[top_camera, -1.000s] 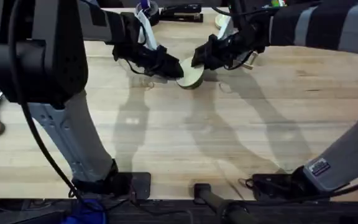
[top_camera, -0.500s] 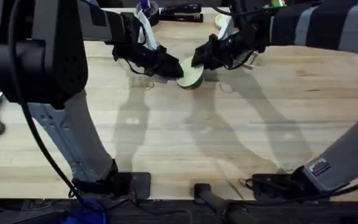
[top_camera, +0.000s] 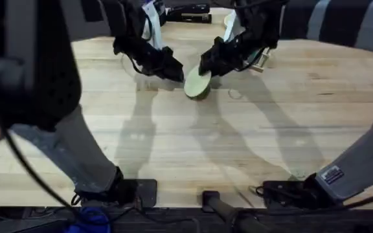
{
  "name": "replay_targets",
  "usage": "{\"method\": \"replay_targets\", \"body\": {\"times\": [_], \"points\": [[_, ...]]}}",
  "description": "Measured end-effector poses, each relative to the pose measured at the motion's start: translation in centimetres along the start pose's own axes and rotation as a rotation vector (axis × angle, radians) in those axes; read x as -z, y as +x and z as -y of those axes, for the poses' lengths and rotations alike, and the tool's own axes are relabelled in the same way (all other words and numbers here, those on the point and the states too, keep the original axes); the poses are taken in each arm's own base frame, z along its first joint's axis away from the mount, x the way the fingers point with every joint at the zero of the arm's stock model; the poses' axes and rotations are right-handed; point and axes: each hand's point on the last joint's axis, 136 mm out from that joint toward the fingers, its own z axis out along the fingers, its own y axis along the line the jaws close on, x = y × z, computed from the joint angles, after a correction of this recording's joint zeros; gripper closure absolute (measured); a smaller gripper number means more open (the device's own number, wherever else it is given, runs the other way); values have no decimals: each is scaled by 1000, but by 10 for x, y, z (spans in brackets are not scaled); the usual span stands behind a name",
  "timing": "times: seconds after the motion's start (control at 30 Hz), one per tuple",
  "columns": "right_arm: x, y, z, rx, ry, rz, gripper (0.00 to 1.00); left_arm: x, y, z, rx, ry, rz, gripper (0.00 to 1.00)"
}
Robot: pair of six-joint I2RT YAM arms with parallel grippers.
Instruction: Pick up the plates from the table one by one and place each into a slot on the dish rack.
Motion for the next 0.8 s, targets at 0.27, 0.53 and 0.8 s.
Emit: {"method": "replay_targets", "body": {"times": [0.27,0.53,0.8], "points": [[58,2,-4,121,186,-2,970,60,7,17,-81,-196,61,960],[124,1,-10,224,347,77,970,120,27,33,-131,-383,128,960],[180,14,1,254,511,158,970,165,51,49,-166,-513,203,960]]}}
